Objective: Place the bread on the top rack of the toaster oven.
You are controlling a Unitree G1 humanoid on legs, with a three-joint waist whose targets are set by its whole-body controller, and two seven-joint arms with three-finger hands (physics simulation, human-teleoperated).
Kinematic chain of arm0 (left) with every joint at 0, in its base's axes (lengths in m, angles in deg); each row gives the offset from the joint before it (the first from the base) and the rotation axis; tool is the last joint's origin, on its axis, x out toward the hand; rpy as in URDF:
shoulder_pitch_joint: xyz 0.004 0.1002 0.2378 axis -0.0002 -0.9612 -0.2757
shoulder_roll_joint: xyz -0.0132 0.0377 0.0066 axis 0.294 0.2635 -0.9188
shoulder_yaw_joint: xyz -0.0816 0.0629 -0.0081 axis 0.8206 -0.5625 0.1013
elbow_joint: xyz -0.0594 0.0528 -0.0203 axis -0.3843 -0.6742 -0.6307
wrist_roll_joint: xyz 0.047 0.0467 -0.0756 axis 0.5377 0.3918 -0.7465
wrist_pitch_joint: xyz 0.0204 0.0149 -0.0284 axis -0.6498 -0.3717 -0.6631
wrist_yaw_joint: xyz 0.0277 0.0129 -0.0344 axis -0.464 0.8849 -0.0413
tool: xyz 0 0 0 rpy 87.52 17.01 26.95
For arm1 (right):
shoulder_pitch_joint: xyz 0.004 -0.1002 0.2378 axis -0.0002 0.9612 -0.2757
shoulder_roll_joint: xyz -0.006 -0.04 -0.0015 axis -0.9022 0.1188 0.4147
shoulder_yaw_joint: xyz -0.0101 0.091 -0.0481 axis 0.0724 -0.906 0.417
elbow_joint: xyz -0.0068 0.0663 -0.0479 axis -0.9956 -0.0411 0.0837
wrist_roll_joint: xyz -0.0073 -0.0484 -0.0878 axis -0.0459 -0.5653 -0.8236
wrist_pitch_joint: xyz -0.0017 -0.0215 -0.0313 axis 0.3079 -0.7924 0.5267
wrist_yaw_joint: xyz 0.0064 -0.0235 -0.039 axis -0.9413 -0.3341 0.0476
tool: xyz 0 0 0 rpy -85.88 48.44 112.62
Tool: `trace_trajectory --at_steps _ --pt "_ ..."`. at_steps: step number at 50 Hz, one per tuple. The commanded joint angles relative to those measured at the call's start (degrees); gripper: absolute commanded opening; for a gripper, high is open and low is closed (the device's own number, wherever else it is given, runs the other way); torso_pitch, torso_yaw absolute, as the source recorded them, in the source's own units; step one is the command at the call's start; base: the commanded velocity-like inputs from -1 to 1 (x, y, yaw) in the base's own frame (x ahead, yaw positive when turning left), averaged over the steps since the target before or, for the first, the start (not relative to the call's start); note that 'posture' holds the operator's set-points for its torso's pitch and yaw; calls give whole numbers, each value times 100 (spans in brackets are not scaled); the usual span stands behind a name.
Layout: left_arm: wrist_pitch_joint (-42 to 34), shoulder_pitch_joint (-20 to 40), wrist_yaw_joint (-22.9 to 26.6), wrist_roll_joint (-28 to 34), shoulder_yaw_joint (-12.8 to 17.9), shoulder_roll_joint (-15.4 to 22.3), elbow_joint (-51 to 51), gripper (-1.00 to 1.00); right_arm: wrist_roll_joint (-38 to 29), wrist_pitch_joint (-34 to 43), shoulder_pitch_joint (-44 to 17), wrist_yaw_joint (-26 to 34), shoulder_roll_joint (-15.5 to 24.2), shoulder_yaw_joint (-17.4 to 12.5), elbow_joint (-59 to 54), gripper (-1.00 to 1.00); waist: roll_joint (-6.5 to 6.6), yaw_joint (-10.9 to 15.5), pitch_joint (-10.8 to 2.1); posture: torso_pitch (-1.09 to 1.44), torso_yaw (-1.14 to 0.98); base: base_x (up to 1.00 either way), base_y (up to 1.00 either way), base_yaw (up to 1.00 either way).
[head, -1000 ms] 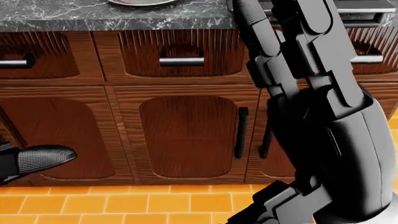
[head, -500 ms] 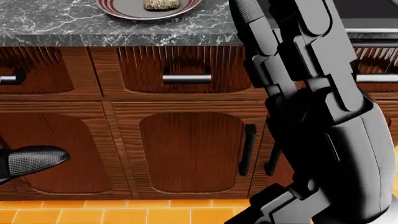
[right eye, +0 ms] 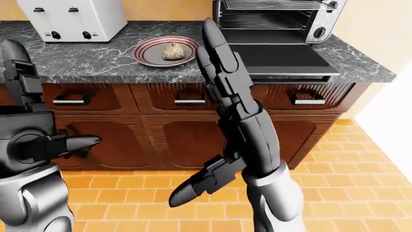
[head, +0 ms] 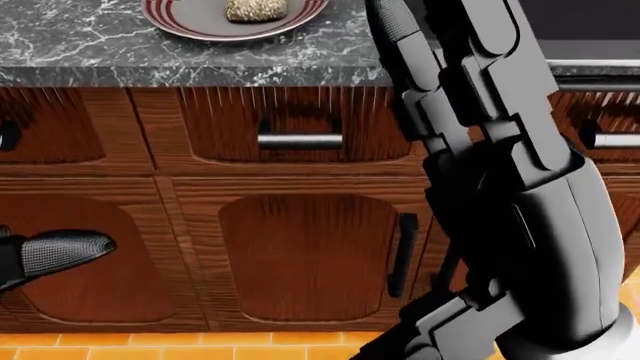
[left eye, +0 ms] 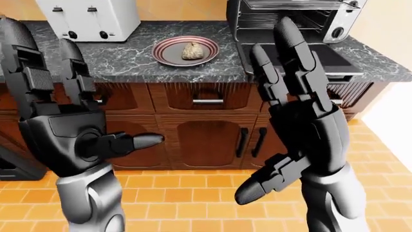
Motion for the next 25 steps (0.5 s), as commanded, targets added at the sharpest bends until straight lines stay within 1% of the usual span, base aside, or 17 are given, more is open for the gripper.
trace_trajectory --at_steps 1,2,3,5,7,8,9,10,13,14,16,17,19,20,21,24,25 --pt "61 68 25 0 -2 28 96 100 28 -7 -78 -23 -4 -33 122 100 70 4 -91 0 0 0 0 0" --pt "67 64 27 0 0 29 91 100 79 -5 -73 -1 -6 -38 147 100 77 11 -143 0 0 0 0 0" --pt "68 64 28 -3 3 31 93 100 89 1 -71 0 -5 -40 159 100 88 -15 -355 0 0 45 0 0" --pt "82 55 32 -7 2 28 84 100 73 -16 -73 -6 -5 -35 160 100 189 -65 287 0 0 96 -12 0" --pt "81 45 34 -12 4 28 95 100 4 2 -63 -17 0 -10 141 100 261 -131 162 0 0 82 -7 0" --pt "74 45 32 -26 16 33 99 100 -47 -23 -52 -21 -4 4 118 100 278 -126 237 0 0 0 0 0" --pt "77 43 31 -21 18 33 98 100 -60 -68 -46 -12 -11 7 114 100 232 -187 -89 0 0 0 0 0" --pt "71 37 30 -27 16 32 110 100 -93 -71 -57 -28 -15 0 108 100 283 -203 -203 0 0 0 0 0" --pt "61 30 32 -17 5 28 130 100 -12 2 -46 -24 -19 -21 151 100 300 -202 -193 0 0 0 0 0" --pt "61 29 33 -15 6 27 129 100 45 0 -36 -9 -22 -27 170 100 377 -168 -319 0 0 41 0 0" --pt "78 15 41 2 -6 17 117 100 110 1 -35 1 -13 -46 188 100 370 -117 209 0 0 85 -16 0" --pt "73 20 40 1 -7 17 118 100 106 -40 -42 -10 -14 -53 181 100 412 -90 215 0 0 100 -24 0" --pt "94 24 48 9 -12 11 85 100 2 -48 -51 -53 -3 -25 127 100 455 -54 -8 0 0 83 -14 0" --pt "94 19 49 8 -11 12 89 100 -38 -90 -34 -51 -7 -14 84 100 392 -70 86 0 0 0 0 0" --pt "90 19 47 3 -8 13 92 100 -33 -105 -28 -38 -10 -12 86 100 391 -85 -147 0 0 0 0 0" --pt "111 16 52 5 -11 10 61 100 -61 -93 -46 -40 -9 -22 81 100 -44 -34 -115 0 0 0 0 0" --pt "126 3 60 10 -19 3 52 100 -22 -33 -41 -42 -14 -29 92 100 25 15 -186 0 0 0 0 0"
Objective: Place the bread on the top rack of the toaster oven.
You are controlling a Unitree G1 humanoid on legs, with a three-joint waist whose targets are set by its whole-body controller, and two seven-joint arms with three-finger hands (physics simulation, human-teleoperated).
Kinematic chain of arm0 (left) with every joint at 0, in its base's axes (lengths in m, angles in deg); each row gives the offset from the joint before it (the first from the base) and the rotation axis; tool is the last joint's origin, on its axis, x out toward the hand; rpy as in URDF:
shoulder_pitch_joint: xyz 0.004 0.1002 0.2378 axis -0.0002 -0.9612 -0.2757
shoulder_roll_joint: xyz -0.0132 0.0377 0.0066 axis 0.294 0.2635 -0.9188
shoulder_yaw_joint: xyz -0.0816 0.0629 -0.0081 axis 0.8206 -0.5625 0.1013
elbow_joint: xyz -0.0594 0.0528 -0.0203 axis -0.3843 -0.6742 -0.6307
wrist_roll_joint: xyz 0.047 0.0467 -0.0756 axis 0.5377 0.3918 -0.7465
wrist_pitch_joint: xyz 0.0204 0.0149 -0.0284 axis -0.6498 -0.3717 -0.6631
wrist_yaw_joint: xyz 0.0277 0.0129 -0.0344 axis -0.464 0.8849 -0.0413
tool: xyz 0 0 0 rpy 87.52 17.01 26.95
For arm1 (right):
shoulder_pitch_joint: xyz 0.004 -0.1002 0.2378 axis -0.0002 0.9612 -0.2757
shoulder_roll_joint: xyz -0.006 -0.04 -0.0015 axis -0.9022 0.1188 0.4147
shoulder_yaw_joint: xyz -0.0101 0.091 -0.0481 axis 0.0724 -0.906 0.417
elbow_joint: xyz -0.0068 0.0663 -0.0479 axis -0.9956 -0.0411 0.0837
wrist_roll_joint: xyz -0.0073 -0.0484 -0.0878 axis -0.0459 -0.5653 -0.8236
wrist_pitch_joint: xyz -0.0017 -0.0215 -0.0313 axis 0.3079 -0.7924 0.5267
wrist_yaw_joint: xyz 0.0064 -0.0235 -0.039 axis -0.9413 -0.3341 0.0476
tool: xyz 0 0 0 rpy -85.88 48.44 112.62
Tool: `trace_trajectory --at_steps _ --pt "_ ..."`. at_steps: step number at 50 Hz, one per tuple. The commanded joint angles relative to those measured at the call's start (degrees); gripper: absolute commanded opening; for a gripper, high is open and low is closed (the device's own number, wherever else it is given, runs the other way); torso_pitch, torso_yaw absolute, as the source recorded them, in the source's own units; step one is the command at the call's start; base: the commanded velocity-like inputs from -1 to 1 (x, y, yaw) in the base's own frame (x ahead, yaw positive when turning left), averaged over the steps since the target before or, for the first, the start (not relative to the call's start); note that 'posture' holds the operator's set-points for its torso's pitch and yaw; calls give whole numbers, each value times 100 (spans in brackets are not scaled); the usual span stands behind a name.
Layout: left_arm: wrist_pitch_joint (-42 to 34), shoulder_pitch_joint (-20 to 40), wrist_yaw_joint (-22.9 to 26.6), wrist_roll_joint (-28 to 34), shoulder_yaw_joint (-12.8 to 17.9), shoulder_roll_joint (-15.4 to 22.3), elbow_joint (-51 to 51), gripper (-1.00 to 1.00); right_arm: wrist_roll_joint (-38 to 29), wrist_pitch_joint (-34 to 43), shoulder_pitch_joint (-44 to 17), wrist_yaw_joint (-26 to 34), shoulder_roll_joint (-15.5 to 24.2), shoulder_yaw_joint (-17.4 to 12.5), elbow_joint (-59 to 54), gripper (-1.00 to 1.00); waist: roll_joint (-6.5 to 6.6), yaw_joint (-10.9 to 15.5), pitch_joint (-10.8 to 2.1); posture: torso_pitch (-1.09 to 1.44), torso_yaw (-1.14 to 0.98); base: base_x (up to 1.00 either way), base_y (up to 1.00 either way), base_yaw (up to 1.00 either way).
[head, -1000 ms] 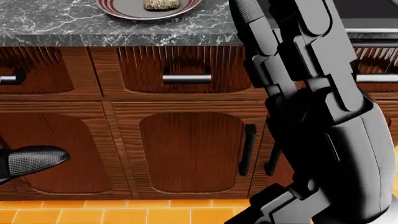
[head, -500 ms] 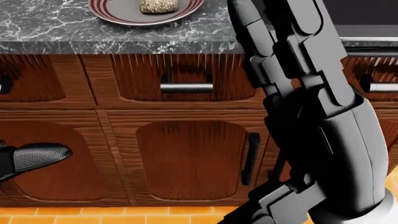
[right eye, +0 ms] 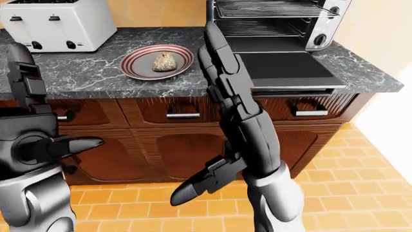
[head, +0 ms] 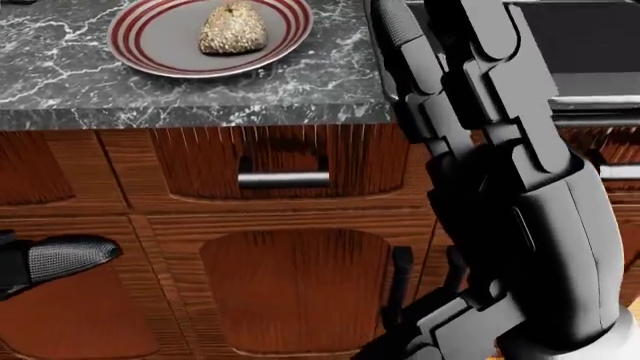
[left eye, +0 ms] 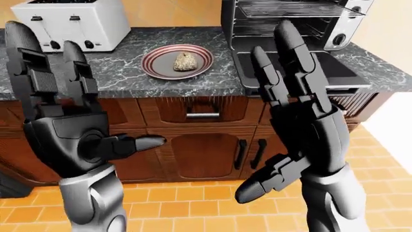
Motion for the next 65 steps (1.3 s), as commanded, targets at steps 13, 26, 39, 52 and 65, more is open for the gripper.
trace_trajectory --at_steps 13,26,39,52,65 --pt "56 54 16 -22 66 57 60 100 -32 -70 -123 -27 -29 5 85 100 250 -183 -111 0 0 12 0 0" --pt "30 81 1 -20 77 70 71 100 -35 -57 -148 -29 -18 2 84 100 -94 56 -143 0 0 29 -2 0" --pt "45 114 -8 0 59 74 28 100 12 10 -182 -15 3 -13 78 100 86 -65 88 0 0 32 0 0" --pt "56 96 0 -11 71 75 21 100 -112 -47 -126 67 -17 44 92 100 -207 87 44 0 0 0 22 0" --pt "62 86 -1 2 57 64 21 100 -62 -57 -99 69 -20 11 124 100 -59 -43 -69 0 0 -1 27 0"
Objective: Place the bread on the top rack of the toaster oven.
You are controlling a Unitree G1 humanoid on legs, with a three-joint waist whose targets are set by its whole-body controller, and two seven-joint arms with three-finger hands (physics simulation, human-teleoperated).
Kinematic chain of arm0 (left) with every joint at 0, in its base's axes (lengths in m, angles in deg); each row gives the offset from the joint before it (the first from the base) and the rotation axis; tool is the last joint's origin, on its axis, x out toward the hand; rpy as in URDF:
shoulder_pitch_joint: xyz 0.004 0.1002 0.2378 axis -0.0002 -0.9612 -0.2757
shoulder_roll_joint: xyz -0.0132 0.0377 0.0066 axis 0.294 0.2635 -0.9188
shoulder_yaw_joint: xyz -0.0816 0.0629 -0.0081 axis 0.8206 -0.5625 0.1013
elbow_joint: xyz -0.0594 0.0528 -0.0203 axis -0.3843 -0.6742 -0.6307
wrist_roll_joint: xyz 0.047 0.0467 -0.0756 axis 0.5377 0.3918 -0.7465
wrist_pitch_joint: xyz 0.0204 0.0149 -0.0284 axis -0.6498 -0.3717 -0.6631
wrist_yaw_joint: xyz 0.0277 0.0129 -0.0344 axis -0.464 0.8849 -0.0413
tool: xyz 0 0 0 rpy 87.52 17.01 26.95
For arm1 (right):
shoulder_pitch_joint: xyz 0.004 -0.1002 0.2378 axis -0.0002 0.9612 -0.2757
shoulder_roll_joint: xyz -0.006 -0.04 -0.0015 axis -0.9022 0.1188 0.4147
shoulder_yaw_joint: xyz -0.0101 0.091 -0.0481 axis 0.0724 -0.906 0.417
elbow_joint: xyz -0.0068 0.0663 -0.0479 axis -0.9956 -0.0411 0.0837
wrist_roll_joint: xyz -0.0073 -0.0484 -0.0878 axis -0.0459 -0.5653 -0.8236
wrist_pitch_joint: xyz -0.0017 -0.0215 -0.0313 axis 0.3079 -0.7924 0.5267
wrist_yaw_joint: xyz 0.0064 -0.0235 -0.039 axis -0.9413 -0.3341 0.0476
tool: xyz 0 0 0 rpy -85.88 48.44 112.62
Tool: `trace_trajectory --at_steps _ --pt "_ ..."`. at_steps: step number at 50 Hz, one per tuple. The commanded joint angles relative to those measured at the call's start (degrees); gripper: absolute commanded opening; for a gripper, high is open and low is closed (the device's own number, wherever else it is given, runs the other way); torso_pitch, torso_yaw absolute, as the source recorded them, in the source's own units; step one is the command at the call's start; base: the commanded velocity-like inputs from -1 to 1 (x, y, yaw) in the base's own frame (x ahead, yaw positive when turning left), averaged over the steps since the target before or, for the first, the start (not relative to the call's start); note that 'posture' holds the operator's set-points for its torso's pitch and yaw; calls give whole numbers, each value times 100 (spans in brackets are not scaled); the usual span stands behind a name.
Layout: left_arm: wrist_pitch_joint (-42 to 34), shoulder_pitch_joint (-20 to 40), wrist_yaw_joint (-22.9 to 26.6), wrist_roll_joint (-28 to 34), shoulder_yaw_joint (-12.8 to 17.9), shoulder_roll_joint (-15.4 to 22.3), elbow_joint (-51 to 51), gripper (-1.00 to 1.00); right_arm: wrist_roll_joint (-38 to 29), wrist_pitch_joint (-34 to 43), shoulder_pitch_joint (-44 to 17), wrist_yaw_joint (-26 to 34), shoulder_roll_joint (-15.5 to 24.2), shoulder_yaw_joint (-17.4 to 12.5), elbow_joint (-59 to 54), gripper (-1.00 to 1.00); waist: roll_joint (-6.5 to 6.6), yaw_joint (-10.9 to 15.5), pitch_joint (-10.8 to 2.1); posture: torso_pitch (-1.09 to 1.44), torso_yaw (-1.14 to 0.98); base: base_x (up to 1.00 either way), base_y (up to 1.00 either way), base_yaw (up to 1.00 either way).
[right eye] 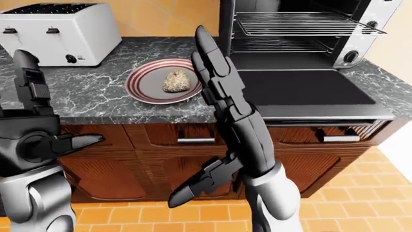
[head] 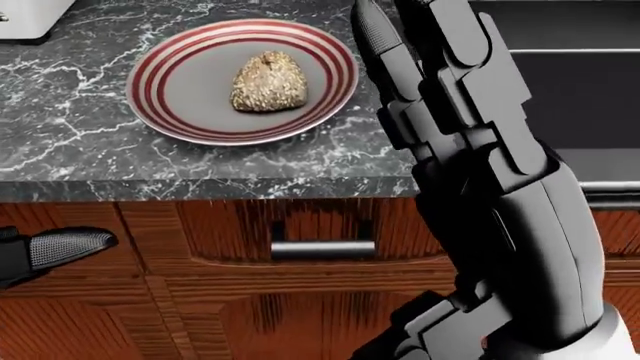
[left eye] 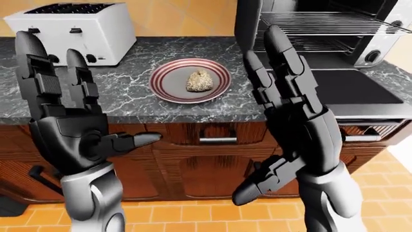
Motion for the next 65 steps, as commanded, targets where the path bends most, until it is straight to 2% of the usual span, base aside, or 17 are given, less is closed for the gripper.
trace_trajectory --at_steps 1,4,9,10,18,23,28,32,33,35,42,48,50,54,55,59,65 --pt "142 102 83 20 -75 18 257 100 8 -136 -71 -72 5 -81 178 100 -223 -82 15 0 0 -22 100 0" --pt "152 104 88 20 -68 15 237 100 27 -185 -61 -73 2 -80 180 100 -229 -37 -244 0 0 -14 73 0" --pt "148 96 87 25 -67 18 252 100 56 -187 -58 -74 -2 -77 188 100 616 -195 -164 0 0 0 0 0" --pt "144 91 88 26 -69 18 260 100 54 -182 -47 -75 -1 -74 189 100 346 -110 -127 0 0 0 0 0" --pt "132 106 90 36 -72 17 251 100 71 -177 -49 -72 8 -89 179 100 -174 -34 -220 0 0 -2 33 0" --pt "130 112 89 37 -63 25 248 100 58 -193 -40 -88 15 -90 139 100 580 -157 -210 0 0 0 0 0" --pt "111 139 76 37 -68 29 257 100 111 -121 -97 -114 15 -144 160 100 150 -24 -208 0 0 0 0 0" --pt "116 143 76 40 -71 29 246 100 301 -60 -92 -79 27 -171 219 100 180 16 -278 0 0 22 0 0" --pt "120 148 77 40 -67 31 236 100 319 -51 -95 -81 27 -165 221 100 200 56 227 0 0 100 -4 0" --pt "130 149 82 43 -71 32 221 100 301 -80 -102 -80 34 -159 190 100 191 55 367 0 0 100 -4 0" --pt "160 154 87 35 -68 31 164 100 94 -199 -66 -89 30 -124 42 100 -12 174 -206 0 0 26 0 0" --pt "177 149 89 47 -76 28 149 100 216 -143 -60 -67 10 -135 85 100 231 2 -264 0 0 7 0 0" --pt "197 138 94 47 -79 21 137 100 208 -154 -47 -54 21 -123 81 100 334 -44 307 0 0 100 0 0" --pt "188 149 90 35 -66 31 135 100 97 -187 -38 -63 16 -92 32 100 370 -50 -1 0 0 66 0 0" --pt "198 141 93 38 -65 29 127 100 81 -212 -34 -64 10 -89 17 100 393 -83 -333 0 0 0 0 0" --pt "182 138 85 26 -53 36 155 100 57 -212 -19 -62 6 -80 26 100 669 -137 -56 0 0 0 0 0" --pt "199 140 90 20 -48 37 127 100 45 -201 -26 -57 -3 -62 32 100 188 -42 -1 0 0 0 0 0"
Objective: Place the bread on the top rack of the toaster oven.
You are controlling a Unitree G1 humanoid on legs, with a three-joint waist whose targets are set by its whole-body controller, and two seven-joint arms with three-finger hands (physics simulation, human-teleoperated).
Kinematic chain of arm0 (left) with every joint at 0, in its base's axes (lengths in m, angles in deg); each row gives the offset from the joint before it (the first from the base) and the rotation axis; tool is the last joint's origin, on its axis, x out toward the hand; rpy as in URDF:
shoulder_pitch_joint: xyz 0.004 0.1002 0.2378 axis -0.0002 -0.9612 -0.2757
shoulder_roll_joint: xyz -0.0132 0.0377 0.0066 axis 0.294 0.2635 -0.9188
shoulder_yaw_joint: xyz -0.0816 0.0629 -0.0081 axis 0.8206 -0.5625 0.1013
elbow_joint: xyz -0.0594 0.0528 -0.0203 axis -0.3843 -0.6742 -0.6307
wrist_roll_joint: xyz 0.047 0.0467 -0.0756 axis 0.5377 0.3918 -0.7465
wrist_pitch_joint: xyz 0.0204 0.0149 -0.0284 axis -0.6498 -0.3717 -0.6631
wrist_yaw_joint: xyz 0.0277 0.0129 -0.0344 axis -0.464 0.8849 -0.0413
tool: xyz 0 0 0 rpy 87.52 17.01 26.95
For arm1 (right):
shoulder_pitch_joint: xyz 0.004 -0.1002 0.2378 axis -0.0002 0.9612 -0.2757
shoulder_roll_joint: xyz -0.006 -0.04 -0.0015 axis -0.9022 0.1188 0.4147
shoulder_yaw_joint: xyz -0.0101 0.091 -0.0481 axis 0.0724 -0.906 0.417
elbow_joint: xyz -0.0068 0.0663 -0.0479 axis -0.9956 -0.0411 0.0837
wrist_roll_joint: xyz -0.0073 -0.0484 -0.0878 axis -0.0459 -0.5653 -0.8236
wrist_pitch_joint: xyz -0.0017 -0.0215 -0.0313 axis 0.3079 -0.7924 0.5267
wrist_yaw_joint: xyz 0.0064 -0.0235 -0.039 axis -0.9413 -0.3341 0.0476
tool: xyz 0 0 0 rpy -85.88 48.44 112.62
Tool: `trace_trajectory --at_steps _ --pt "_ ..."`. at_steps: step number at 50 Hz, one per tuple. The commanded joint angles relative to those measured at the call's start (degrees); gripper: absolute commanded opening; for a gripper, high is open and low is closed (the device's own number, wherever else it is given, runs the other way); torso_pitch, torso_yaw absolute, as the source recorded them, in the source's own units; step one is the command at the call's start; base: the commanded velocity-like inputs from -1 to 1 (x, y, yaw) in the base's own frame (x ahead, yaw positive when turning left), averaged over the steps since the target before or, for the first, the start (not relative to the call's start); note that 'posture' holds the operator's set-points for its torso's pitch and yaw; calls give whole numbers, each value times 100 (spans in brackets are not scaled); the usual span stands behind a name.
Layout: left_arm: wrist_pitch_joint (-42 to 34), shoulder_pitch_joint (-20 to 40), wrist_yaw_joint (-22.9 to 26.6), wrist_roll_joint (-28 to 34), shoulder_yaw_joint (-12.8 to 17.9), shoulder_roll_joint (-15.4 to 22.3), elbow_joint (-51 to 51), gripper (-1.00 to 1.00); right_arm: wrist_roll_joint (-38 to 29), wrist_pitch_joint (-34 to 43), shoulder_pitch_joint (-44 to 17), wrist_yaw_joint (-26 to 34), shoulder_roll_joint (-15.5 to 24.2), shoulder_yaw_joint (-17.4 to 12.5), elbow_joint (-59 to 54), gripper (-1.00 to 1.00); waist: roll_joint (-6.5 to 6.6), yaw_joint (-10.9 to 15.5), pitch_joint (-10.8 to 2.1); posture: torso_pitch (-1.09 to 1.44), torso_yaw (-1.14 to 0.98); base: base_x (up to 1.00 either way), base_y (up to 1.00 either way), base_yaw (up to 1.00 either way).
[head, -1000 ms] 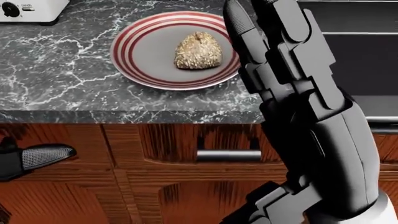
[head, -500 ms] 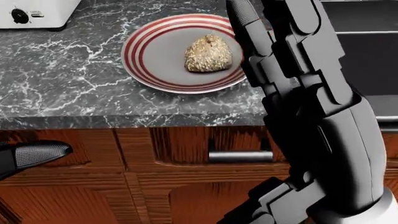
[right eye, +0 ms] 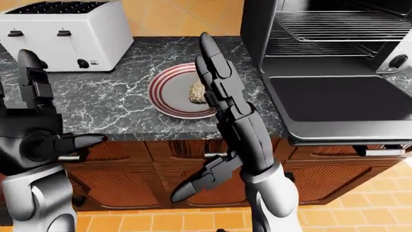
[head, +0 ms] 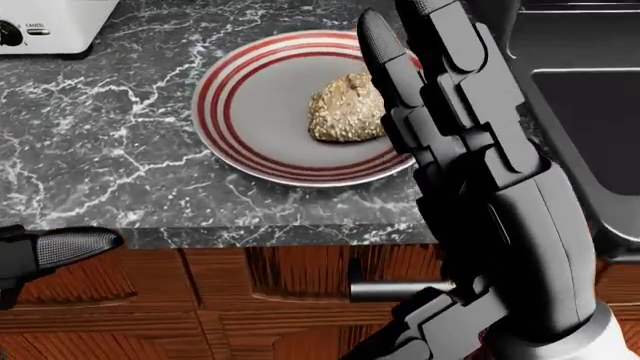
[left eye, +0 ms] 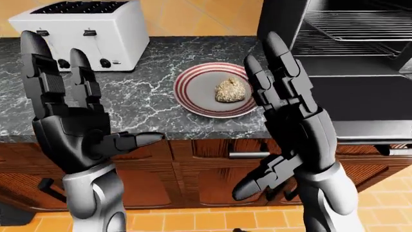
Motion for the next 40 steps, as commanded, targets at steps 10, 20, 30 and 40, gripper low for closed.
trace_trajectory --at_steps 10,20,30,40 --pt "172 98 44 5 -9 19 191 100 27 -179 -120 -16 8 -30 203 100 172 -43 -280 0 0 0 0 0" --pt "159 79 47 11 -8 16 224 100 224 -58 -131 -24 4 -79 281 100 254 -36 94 0 0 20 -6 0" --pt "158 92 48 9 -10 17 205 100 93 -131 -185 -85 15 -81 189 100 -22 154 -235 0 0 35 -8 0" --pt "146 124 45 0 -7 25 198 100 107 -132 -235 -84 34 -95 190 100 376 -10 -176 0 0 0 0 0"
